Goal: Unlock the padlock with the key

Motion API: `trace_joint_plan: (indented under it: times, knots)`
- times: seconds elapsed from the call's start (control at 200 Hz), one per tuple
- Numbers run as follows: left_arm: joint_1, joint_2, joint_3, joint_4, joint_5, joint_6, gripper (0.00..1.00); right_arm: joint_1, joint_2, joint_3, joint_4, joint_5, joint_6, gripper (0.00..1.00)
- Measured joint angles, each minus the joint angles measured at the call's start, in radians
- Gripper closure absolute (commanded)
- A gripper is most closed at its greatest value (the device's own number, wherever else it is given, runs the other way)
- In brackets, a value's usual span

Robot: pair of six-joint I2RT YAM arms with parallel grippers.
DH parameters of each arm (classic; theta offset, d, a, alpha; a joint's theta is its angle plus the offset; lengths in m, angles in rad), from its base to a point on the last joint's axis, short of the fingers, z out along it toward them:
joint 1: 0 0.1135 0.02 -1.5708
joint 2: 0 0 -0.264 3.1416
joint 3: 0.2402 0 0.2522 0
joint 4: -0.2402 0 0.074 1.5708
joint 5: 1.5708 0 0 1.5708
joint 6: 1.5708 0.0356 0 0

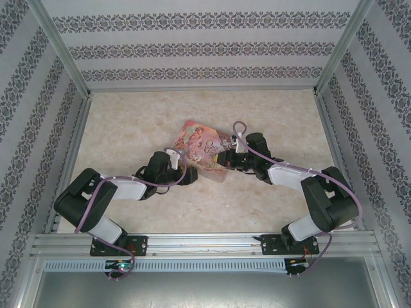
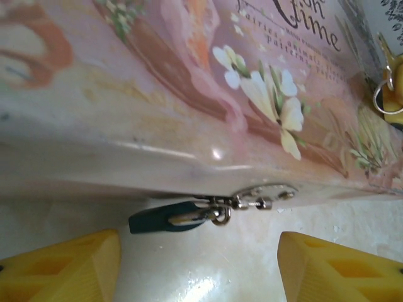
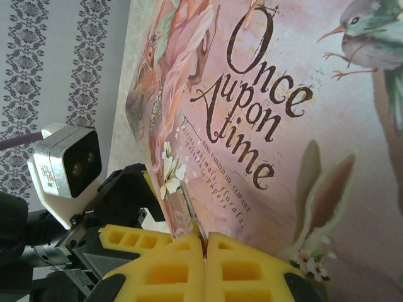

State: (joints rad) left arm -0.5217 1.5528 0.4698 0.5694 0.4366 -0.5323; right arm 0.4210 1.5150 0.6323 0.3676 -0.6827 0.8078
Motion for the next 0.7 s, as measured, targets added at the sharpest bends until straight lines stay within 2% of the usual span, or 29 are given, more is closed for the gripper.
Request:
trace_joint_plan:
  times: [0.365, 0.7]
  knots:
    - [0.013, 0.068, 0.002, 0.082, 0.036, -0.005, 0.38, 0.000, 0.000, 0.000, 0.000, -0.003, 0.000, 1.00]
    - [0.013, 0.140, 0.017, 0.154, 0.095, -0.050, 0.48, 0.000, 0.006, 0.000, 0.011, -0.014, 0.000, 1.00]
